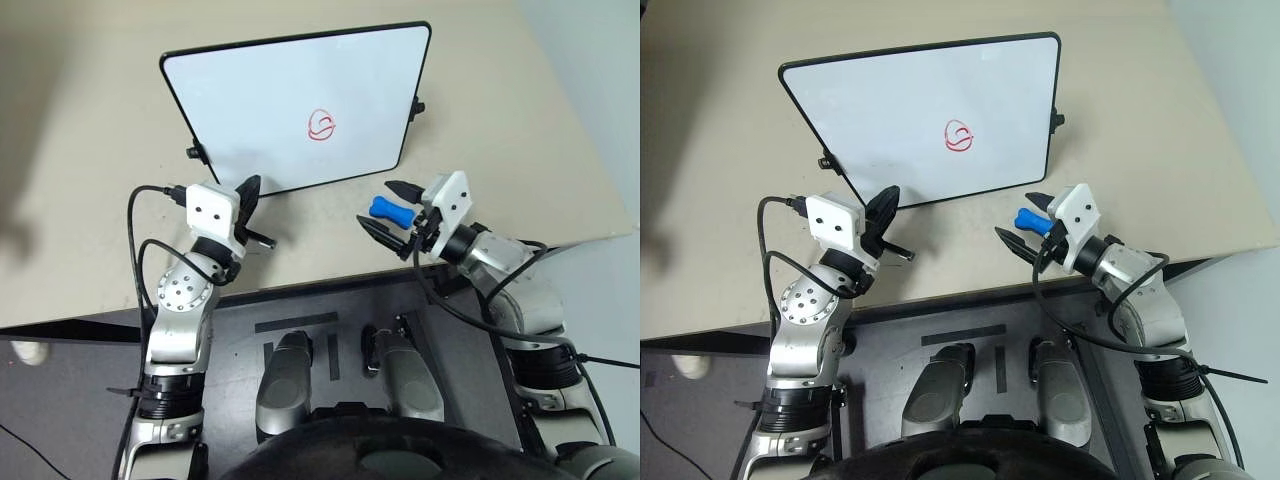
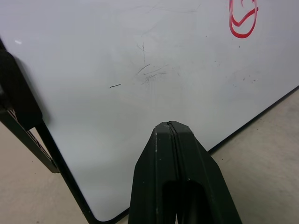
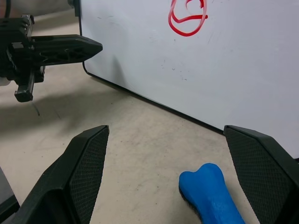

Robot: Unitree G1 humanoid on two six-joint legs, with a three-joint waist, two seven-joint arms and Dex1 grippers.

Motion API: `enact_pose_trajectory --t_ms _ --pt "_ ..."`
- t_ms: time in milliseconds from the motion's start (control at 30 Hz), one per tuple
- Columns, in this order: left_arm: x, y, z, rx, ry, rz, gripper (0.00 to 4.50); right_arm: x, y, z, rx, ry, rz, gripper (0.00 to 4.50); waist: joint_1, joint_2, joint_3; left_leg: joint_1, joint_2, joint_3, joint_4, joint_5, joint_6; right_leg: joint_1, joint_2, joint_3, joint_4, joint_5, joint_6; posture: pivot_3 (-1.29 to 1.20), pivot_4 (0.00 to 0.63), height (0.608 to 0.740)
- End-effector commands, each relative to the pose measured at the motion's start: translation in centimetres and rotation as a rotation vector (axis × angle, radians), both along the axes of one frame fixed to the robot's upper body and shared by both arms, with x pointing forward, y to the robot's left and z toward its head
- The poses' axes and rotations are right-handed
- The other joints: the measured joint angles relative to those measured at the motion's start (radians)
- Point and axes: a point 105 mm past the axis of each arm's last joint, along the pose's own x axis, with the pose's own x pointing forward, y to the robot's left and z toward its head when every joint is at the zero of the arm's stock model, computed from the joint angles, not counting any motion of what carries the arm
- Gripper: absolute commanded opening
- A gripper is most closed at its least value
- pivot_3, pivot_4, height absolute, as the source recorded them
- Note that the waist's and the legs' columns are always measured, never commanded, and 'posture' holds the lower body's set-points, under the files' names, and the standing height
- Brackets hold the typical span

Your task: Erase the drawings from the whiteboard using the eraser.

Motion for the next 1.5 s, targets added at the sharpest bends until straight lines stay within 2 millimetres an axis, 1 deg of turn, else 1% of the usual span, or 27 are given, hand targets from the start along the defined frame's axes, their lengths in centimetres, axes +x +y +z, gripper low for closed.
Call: enact_pose_trajectory --t_ms 33,233,500,600,733,833,933,1067,1300,1500 --pt "0.2 -0.8 1.2 0.004 -0.042 -0.040 0.00 -0.4 0.1 1.2 0.008 -0.058 0.007 4.15 0.000 0.000 0.000 0.000 0.000 0.000 0.000 0.000 0.000 0.000 0.000 0.000 0.000 0.000 0.000 0.00 0.150 0.740" --pt "0.5 -1.4 1.1 -0.002 -0.042 -0.051 0.00 -0.5 -0.3 1.4 -0.006 -0.069 0.002 4.15 0.000 0.000 0.000 0.000 0.000 0.000 0.000 0.000 0.000 0.000 0.000 0.000 0.000 0.000 0.000 0.00 0.150 0.740" --pt "0.7 -1.5 0.7 -0.021 -0.044 -0.037 0.00 -0.5 -0.2 1.2 -0.121 -0.085 0.053 4.15 0.000 0.000 0.000 0.000 0.000 0.000 0.000 0.000 0.000 0.000 0.000 0.000 0.000 0.000 0.000 0.00 0.150 0.740" --pt "0.8 -2.2 0.6 -0.027 -0.047 -0.039 0.00 -0.8 -0.7 1.0 -0.151 -0.084 0.080 4.15 0.001 0.000 0.000 0.000 0.000 0.000 0.000 0.000 0.000 0.000 0.000 0.000 0.000 0.000 0.000 0.00 0.150 0.740" --pt "0.8 -1.6 1.2 -0.024 -0.057 -0.037 0.00 -1.1 0.1 0.9 -0.170 -0.056 0.146 4.15 0.000 -0.001 0.000 0.000 0.000 0.000 0.000 0.000 0.000 0.000 0.000 0.000 0.000 0.000 0.001 0.00 0.150 0.740" --pt "0.7 -0.8 0.8 -0.022 -0.047 -0.009 0.00 -1.3 0.3 0.6 -0.178 -0.030 0.184 4.15 0.000 -0.001 0.000 0.000 0.000 0.001 0.000 0.000 0.000 0.000 0.001 0.000 0.000 0.000 0.000 0.00 0.150 0.740" --pt "0.5 -1.0 0.5 -0.026 -0.042 -0.012 0.00 -1.2 0.1 0.1 -0.196 -0.011 0.185 4.15 0.000 -0.001 -0.001 0.000 0.000 0.001 0.000 0.000 0.000 0.000 0.001 0.000 0.000 0.000 0.001 0.00 0.150 0.740" --pt "0.7 -1.9 0.5 -0.035 -0.043 -0.031 0.00 -0.3 -0.9 -0.9 -0.208 0.025 0.152 4.15 0.002 -0.001 -0.001 0.000 0.000 0.000 0.000 0.000 0.000 0.000 0.001 0.000 0.000 0.000 0.001 0.00 0.150 0.740" --pt "0.7 -2.4 0.3 -0.049 -0.041 -0.034 0.00 0.5 -2.0 -1.8 -0.210 0.067 0.107 4.15 0.002 -0.001 -0.001 0.000 0.000 0.000 0.000 0.000 0.000 0.000 0.001 0.001 0.000 0.000 0.000 0.00 0.150 0.740" --pt "0.7 -2.3 0.3 -0.053 -0.044 -0.032 0.00 1.0 -2.6 -2.5 -0.218 0.082 0.077 4.15 0.002 -0.001 -0.001 0.000 0.000 0.000 0.000 0.000 0.001 0.000 0.001 0.001 0.000 0.000 0.000 0.00 0.150 0.740"
